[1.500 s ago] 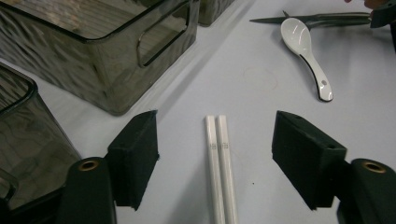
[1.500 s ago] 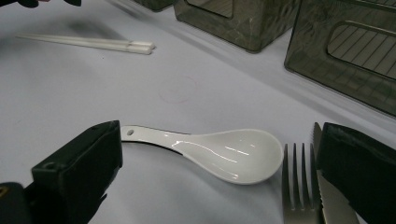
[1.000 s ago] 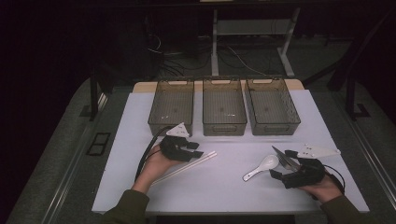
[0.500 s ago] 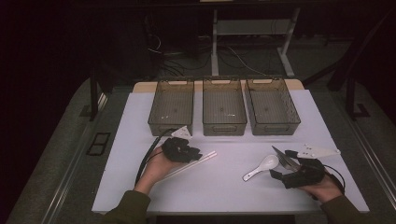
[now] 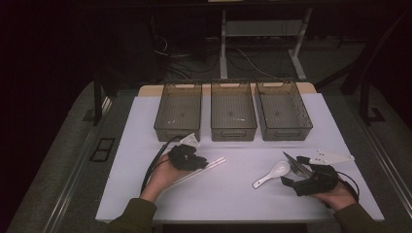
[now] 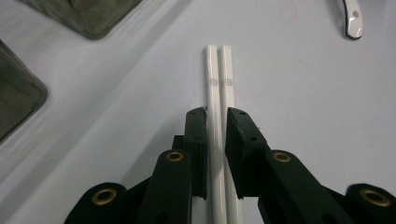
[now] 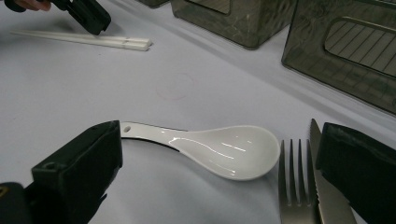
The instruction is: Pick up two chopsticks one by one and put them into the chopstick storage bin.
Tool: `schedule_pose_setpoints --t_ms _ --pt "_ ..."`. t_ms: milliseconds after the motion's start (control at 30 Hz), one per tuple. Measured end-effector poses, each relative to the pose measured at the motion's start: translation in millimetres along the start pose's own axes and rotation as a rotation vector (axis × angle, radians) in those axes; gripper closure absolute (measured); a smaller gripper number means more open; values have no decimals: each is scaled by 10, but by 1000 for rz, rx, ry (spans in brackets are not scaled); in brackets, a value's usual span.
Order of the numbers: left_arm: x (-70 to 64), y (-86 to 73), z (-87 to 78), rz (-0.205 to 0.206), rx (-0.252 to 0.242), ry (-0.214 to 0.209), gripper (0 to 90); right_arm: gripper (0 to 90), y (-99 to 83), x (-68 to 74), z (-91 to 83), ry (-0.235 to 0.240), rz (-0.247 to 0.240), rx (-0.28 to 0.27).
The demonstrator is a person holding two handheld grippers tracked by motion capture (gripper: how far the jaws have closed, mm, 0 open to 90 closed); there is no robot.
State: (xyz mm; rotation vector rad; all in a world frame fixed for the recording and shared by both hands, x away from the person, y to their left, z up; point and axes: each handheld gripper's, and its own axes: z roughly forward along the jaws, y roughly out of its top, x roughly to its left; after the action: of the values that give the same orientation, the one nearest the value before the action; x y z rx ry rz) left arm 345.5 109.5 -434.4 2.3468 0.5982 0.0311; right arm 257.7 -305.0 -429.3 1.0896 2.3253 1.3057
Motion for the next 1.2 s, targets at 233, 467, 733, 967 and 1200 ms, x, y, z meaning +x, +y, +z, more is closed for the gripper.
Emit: schedule_pose_setpoints --t_ms 233,467,733,967,1200 --pt "11 -19 2 -14 1 -3 791 6 0 -2 -1 0 0 1" --pt "14 -36 6 -20 6 -9 796 6 -2 -4 0 -1 -2 3" --pt "11 -45 23 -15 20 9 800 6 -1 -3 -3 -1 0 1" --pt "6 -68 25 -10 16 28 816 6 -2 -4 -4 -2 0 0" --pt "-52 -108 35 -5 -8 55 812 6 -2 -4 0 -4 -3 4"
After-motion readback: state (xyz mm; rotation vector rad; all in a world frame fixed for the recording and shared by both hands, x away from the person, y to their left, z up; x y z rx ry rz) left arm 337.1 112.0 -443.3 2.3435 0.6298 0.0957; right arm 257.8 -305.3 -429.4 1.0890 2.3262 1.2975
